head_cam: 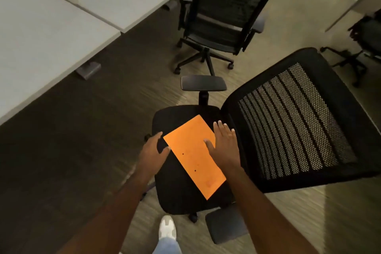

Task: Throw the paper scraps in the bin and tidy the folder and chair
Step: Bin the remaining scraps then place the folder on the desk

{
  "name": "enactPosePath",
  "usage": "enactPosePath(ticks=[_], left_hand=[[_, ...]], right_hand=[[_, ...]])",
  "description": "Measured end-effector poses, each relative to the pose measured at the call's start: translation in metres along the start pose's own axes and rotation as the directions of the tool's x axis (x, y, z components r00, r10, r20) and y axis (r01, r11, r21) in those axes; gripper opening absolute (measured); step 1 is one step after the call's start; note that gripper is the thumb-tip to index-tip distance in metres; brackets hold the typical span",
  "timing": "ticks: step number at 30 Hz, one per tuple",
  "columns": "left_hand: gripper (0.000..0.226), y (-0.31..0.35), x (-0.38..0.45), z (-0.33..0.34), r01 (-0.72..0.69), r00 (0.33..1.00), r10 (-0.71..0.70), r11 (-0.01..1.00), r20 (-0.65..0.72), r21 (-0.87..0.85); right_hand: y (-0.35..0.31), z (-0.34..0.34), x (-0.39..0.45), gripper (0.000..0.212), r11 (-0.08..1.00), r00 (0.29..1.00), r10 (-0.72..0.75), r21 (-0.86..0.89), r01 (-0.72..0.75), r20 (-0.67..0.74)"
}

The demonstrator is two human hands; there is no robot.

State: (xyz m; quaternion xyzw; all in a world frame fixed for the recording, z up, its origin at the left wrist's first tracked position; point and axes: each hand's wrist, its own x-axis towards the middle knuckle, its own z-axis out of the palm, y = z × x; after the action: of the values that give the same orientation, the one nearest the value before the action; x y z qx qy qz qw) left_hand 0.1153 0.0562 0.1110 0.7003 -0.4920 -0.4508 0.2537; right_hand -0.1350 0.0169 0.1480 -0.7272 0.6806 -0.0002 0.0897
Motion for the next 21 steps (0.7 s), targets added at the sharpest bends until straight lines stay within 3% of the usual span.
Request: enactPosePath(ticks=[8, 12, 21], left_hand=[[0.053, -0.071, 0.045, 0.12, 0.249, 0.967, -0.255, 0.955, -0.021, -0.159], [0.05, -0.104, 0.058, 0.159, 0.389, 0.917, -0.399, 0.888, 0.013, -0.245], [0.025, -0.092, 0.079, 0.185, 0.455, 0.854, -0.518, 0.794, -0.057, -0.404]], right_hand=[[0.084, 0.101, 0.035, 0.074, 0.998, 0.995, 0.05, 0.043, -0.053, 0.084], [0.104, 0.141, 0.047, 0.073, 0.993, 0.99, 0.07, 0.087, -0.081, 0.124], [0.125, 0.179, 0.06, 0.073, 0.933, 0.935, 0.241, 0.203, -0.297, 0.26]])
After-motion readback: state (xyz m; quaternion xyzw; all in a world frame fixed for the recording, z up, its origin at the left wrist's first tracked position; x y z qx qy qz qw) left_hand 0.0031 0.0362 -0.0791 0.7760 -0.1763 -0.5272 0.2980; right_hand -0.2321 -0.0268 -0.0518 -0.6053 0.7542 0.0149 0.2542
